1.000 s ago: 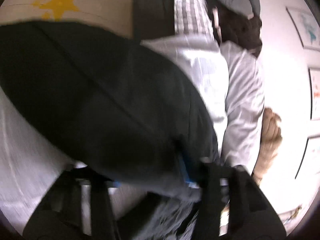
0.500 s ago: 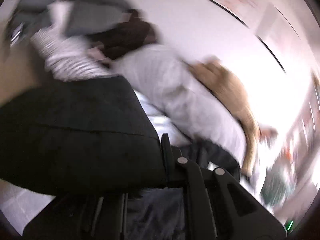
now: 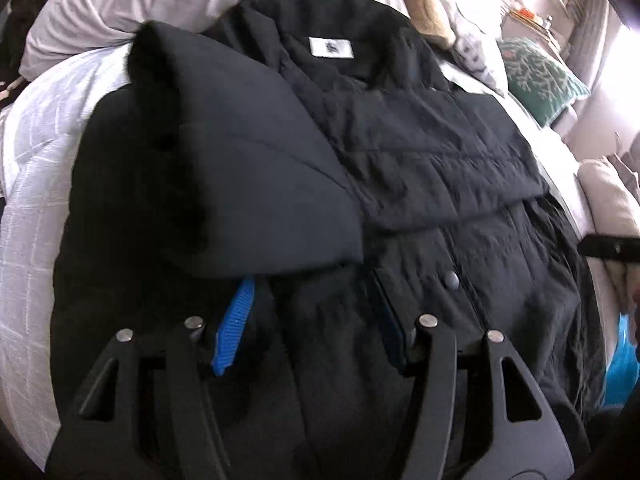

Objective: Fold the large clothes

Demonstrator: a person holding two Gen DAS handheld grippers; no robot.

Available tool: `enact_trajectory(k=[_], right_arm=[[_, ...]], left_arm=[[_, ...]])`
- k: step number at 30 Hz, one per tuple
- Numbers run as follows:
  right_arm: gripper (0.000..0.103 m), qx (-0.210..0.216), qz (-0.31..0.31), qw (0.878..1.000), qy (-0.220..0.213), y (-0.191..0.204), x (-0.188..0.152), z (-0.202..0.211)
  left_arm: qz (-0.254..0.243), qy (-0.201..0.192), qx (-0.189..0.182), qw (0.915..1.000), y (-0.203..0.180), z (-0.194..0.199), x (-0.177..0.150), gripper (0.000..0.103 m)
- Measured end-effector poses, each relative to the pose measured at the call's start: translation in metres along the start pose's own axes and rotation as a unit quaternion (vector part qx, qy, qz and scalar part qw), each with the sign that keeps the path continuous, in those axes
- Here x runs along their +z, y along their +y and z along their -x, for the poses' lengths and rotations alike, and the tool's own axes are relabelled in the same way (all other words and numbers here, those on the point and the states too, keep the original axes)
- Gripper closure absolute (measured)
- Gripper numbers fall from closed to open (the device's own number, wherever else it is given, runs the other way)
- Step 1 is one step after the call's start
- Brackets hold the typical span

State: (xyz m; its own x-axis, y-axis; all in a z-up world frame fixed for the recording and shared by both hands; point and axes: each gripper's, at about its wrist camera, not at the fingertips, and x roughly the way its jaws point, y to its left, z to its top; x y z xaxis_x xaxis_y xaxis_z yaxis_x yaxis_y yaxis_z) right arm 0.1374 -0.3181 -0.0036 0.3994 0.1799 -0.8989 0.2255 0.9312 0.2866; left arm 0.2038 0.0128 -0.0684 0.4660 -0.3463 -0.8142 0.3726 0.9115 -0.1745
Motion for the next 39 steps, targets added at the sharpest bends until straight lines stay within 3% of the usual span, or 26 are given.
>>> enact_trajectory(k=[4,9,13,16,22,27,32,39], right_arm=[[0.02,-0.001,0.004,1.0,0.003,0.004,-0.001,-0.005],[0.02,-0.001,0.014,1.0,0.014,0.011,-0.004,-0.015],[0.02,-0.001,0.016,1.0,0.02,0.013,-0.005,-0.017],[0.02,0.006,0.009,1.0,0.008,0.012,-0.003,-0.01],[0.02,0.001,-0.001,1.0,0.006,0.004,0.001,-0.007],[0.02,0.016,-0.033,0.999,-0.007,-0.006,0.008,-0.001],[0.02,0.041,-0.03,0.999,-0.016,-0.006,0.011,-0.002],[0.022,0.162,-0.027,0.986,-0.019,0.008,0.024,-0.034]], left_arm=[[-0.008,-0.019,-0.008,0.9998,-0.001,0.02,-0.009,0.031],[0.022,-0.054,-0.022,0.9981,0.013,0.03,-0.005,0.031],[0.087,-0.111,-0.064,0.9879,0.018,0.035,0.011,0.031],[0.086,-0.138,-0.116,0.9798,-0.007,0.035,0.019,0.031],[0.012,-0.066,-0.203,0.9768,-0.075,0.015,0.014,0.031],[-0.011,-0.055,-0.18,0.982,-0.079,0.024,0.006,0.03],[0.03,-0.064,-0.125,0.9896,-0.036,0.037,0.001,0.03],[0.126,-0.084,-0.049,0.9872,0.049,0.048,-0.011,0.03]])
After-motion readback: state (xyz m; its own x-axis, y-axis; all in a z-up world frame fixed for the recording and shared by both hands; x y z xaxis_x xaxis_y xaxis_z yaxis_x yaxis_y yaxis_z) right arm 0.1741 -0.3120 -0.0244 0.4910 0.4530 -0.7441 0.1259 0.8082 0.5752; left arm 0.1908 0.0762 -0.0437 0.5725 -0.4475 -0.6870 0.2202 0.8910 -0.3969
